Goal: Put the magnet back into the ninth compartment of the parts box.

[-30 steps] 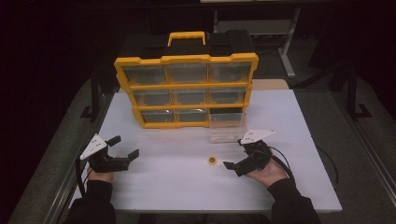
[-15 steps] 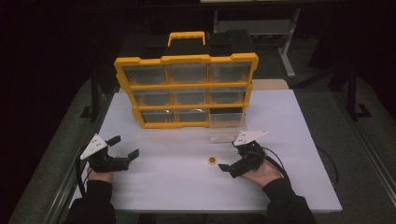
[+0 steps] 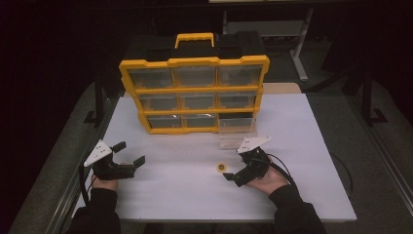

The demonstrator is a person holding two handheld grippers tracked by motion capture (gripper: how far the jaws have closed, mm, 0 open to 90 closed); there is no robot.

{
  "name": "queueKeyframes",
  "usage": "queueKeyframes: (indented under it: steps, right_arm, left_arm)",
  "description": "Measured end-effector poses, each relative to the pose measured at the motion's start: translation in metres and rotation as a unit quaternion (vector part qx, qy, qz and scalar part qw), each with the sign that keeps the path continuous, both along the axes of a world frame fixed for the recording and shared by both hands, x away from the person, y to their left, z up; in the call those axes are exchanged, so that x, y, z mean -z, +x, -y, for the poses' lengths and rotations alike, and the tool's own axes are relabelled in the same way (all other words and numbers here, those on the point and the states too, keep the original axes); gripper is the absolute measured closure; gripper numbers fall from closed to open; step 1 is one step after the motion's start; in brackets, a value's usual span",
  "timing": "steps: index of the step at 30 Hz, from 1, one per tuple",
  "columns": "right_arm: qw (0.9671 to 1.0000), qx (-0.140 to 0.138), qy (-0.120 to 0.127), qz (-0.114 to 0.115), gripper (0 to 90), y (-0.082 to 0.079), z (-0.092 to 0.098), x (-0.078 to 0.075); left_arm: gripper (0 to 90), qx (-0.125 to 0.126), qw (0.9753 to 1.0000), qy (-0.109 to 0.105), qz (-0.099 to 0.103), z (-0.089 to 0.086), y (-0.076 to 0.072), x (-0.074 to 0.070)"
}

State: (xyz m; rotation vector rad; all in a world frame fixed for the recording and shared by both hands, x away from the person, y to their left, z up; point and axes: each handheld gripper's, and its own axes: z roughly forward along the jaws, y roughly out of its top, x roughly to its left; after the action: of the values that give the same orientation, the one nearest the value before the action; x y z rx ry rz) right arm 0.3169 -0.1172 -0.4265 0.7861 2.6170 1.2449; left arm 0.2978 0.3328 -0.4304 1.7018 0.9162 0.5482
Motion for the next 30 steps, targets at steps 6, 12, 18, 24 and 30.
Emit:
queueKeyframes:
  steps: [6, 12, 18, 24, 30]
  right_arm:
    - [1.0000, -0.006, -0.006, -0.001, 0.0, 0.000, -0.005, 0.002]
    - [0.9999, -0.013, -0.010, -0.003, 0.0, 0.001, -0.011, 0.004]
    - [0.9996, -0.021, -0.019, -0.009, 0.0, 0.002, -0.018, 0.008]
    - [0.9992, -0.029, -0.023, -0.014, 0.0, 0.002, -0.025, 0.010]
    - [0.9988, -0.035, -0.029, -0.019, 0.0, 0.005, -0.031, 0.012]
  left_arm:
    - [0.0, 0.004, 1.0000, 0.002, 0.000, 0.001, 0.000, 0.000]
    - [0.0, 0.005, 1.0000, 0.002, -0.002, 0.001, 0.000, 0.001]
    - [0.0, 0.005, 1.0000, 0.003, -0.002, 0.001, 0.000, 0.001]
    - [0.0, 0.007, 1.0000, 0.004, -0.003, 0.001, 0.001, 0.001]
    - [0.0, 0.006, 1.0000, 0.004, -0.003, 0.001, 0.001, 0.001]
